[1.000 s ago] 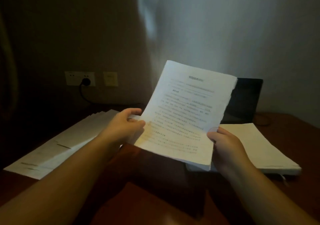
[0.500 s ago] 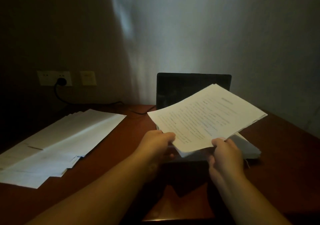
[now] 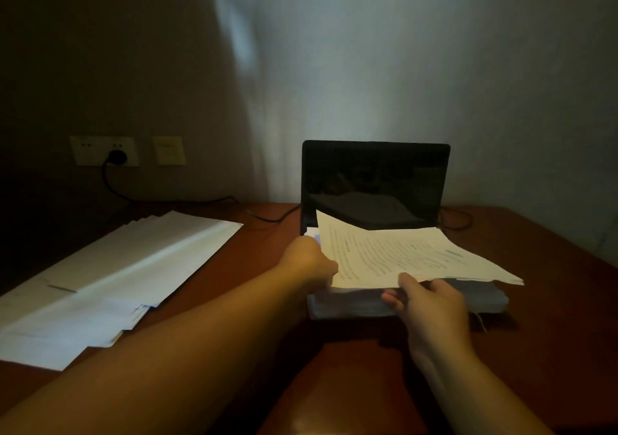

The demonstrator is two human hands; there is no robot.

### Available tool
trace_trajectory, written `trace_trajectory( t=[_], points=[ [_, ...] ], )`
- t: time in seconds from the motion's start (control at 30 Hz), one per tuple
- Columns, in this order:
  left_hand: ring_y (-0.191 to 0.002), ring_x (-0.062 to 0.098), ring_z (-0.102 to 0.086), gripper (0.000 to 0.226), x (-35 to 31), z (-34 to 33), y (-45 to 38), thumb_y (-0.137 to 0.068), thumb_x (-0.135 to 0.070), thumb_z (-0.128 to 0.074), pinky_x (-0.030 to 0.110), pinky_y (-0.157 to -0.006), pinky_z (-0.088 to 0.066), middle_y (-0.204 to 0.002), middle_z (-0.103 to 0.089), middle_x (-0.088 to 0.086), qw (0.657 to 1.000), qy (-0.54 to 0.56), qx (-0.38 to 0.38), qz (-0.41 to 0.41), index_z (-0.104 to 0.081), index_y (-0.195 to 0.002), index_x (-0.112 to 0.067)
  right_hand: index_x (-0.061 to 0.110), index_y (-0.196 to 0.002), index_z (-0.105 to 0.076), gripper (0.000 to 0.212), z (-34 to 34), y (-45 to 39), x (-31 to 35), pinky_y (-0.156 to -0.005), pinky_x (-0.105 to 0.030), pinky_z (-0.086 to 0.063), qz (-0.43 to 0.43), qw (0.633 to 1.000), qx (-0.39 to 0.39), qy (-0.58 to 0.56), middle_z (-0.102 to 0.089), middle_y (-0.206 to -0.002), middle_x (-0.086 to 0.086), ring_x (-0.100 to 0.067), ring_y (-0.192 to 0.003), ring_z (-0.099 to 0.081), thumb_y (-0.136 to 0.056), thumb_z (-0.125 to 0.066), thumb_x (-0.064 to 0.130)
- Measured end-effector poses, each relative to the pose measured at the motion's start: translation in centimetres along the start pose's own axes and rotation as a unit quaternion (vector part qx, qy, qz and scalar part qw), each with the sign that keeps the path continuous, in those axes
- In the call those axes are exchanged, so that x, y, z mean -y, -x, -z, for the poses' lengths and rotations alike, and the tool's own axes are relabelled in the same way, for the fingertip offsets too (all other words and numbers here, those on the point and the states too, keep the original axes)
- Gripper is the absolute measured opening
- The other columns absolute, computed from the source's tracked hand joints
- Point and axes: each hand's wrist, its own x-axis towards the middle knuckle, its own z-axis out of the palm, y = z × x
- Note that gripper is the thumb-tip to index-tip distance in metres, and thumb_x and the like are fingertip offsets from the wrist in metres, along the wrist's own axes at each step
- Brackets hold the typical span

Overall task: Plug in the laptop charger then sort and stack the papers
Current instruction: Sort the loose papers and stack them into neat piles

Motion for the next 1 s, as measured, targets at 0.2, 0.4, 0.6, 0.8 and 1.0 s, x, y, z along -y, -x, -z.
trace_trajectory(
  t=[0.2, 0.4, 0.6, 0.8, 1.0],
  points=[
    [-0.127, 0.029, -0.054, 0.068, 0.8, 0.0, -0.6, -0.088, -0.013, -0.074, 0.033, -0.094, -0.053, -0.143, -0.051, 0.006, 0.998, -0.026, -0.063, 0.008, -0.041, -0.148, -0.017, 0.007, -0.091, -0.061, 0.012, -0.5, -0.3, -0.1, -0.060, -0.027, -0.056, 0.002, 0.999, 0.015, 0.049, -0.067, -0.088, -0.012, -0.020, -0.072, -0.070, -0.097, -0.060, 0.018],
    [-0.109, 0.025, -0.062, 0.047, 1.7, -0.3, -1.1, -0.085, -0.018, -0.078, 0.033, -0.091, -0.058, -0.127, -0.061, 0.005, 0.994, -0.078, -0.082, 0.000, -0.060, -0.128, -0.015, 0.002, -0.093, -0.064, 0.031, 0.0, -0.1, 0.2, -0.050, -0.027, -0.048, -0.006, 0.997, 0.015, 0.082, -0.063, -0.075, -0.012, -0.020, -0.058, -0.058, -0.099, -0.057, 0.031],
    [-0.108, 0.022, -0.063, 0.047, 2.2, -0.1, -1.1, -0.086, -0.027, -0.076, 0.032, -0.088, -0.058, -0.126, -0.062, 0.001, 0.985, -0.148, -0.083, -0.025, -0.058, -0.130, -0.022, 0.007, -0.090, -0.067, 0.034, -1.1, 1.1, -0.3, -0.046, -0.025, -0.046, 0.002, 0.994, 0.021, 0.105, -0.067, -0.078, -0.013, -0.021, -0.056, -0.058, -0.102, -0.051, 0.034],
    [-0.098, 0.015, -0.059, 0.042, 4.0, 2.5, 0.1, -0.093, -0.036, -0.065, 0.027, -0.078, -0.054, -0.124, -0.059, -0.003, 0.971, -0.177, -0.148, -0.069, -0.053, -0.133, -0.029, 0.029, -0.087, -0.066, 0.018, -4.7, 2.1, -0.5, -0.049, -0.025, -0.053, 0.142, 0.976, 0.068, 0.151, -0.071, -0.083, 0.006, -0.022, -0.055, -0.068, -0.100, -0.054, 0.031],
    [-0.108, 0.017, -0.061, 0.043, 7.1, 6.6, 0.6, -0.094, -0.036, -0.062, 0.030, -0.086, -0.054, -0.129, -0.061, -0.003, 0.964, -0.176, -0.189, -0.066, -0.053, -0.136, -0.028, 0.035, -0.093, -0.063, 0.011, -9.9, 2.6, -1.1, -0.048, -0.025, -0.055, 0.168, 0.964, 0.142, 0.153, -0.069, -0.066, 0.016, -0.019, -0.054, -0.068, -0.099, -0.056, 0.031]
  ],
)
